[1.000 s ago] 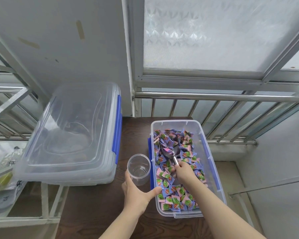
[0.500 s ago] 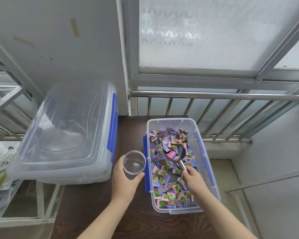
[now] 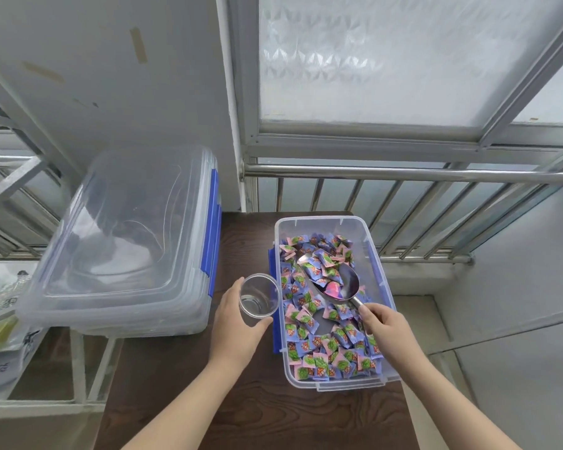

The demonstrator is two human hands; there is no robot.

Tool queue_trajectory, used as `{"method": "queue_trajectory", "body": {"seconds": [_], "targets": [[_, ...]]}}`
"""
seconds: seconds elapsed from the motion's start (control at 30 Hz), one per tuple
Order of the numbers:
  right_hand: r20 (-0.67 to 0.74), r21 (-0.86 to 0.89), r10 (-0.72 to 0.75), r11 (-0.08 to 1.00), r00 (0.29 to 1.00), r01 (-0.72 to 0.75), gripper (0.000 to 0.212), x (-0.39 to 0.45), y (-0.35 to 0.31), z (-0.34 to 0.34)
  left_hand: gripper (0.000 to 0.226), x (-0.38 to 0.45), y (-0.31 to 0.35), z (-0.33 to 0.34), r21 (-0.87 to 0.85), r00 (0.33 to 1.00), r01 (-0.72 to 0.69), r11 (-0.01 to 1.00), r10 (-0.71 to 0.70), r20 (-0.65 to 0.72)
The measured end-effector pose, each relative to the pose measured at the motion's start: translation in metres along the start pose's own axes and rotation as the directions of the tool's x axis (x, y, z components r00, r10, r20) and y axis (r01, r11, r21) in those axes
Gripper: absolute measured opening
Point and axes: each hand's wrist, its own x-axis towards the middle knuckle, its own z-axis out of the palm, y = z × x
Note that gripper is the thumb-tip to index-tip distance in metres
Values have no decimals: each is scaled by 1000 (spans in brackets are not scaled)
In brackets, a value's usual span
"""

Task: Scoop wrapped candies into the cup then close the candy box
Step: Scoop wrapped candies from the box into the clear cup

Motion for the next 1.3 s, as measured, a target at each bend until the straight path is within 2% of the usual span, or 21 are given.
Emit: {"method": "queue_trajectory", "body": {"seconds": [0.23,0.4,0.57,0.77,0.93,1.3], "targets": [[182,-36,-97,994,979,105,21,-14,-31,-1,88,8,-4,0,23,1000,-6,1000,5,5],[278,-245,-142,946,950,213,22,-19,-50,4,81,14,-9,3,54,999,-43,998,42,13],[275,-448,-154,853,949,268,27,-19,-74,2,89,11,-9,2,63,999,-50,997,49,10],[296,-701,-191,622,936,348,39,-11,-113,1,89,12,-9,4,62,999,-53,997,53,2],[314,-770,-169,530,934,355,39,-10,-132,2,92,11,-9,3,38,999,-48,998,48,-2],[346,-831,-106,426,932,357,44,-10,-157,1,90,10,-12,5,28,999,-37,999,37,-4]]}}
